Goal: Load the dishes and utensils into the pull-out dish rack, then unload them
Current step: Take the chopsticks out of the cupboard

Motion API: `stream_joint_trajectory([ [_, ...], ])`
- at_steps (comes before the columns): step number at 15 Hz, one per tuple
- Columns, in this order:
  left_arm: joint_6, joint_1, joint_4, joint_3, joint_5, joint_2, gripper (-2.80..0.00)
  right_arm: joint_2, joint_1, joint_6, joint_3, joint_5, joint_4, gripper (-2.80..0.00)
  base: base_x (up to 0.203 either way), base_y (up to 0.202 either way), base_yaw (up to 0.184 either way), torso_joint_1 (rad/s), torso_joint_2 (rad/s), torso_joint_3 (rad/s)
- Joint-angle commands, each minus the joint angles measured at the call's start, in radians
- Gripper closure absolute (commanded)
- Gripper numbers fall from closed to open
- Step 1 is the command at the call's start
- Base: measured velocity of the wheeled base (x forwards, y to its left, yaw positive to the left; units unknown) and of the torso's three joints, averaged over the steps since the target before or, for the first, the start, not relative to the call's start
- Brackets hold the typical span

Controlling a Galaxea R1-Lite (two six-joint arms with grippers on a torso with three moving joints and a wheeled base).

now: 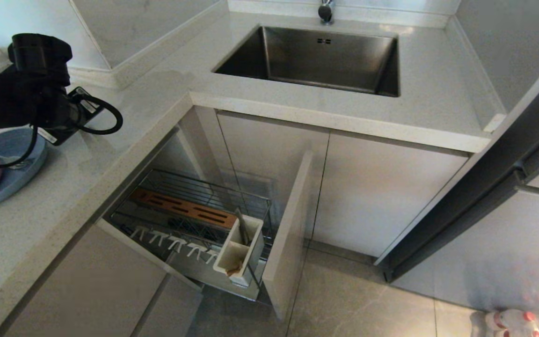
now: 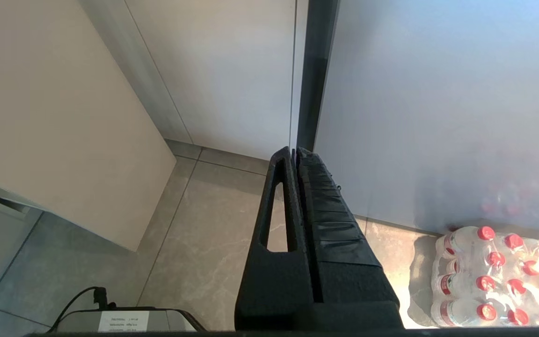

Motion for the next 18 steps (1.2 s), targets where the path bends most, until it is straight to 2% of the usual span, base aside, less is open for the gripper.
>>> stream_joint_trajectory([
  [1,-0.004,0.003,0.002,0.0,0.003,0.013,0.0,0.002,0.0,0.0,0.0,0.0,0.0,0.0,0.0,0.0,0.0,0.0,0.0,0.0],
  [16,0.006,0.014,0.002,-0.003,0.005,0.038,0.0,0.001,0.0,0.0,0.0,0.0,0.0,0.0,0.0,0.0,0.0,0.0,0.0,0.0],
  [17,0.006,0.014,0.002,-0.005,0.004,0.037,-2.8,0.001,0.0,0.0,0.0,0.0,0.0,0.0,0.0,0.0,0.0,0.0,0.0,0.0],
  [18,0.007,0.015,0.001,-0.005,0.004,0.035,-2.8,0.001,0.0,0.0,0.0,0.0,0.0,0.0,0.0,0.0,0.0,0.0,0.0,0.0],
])
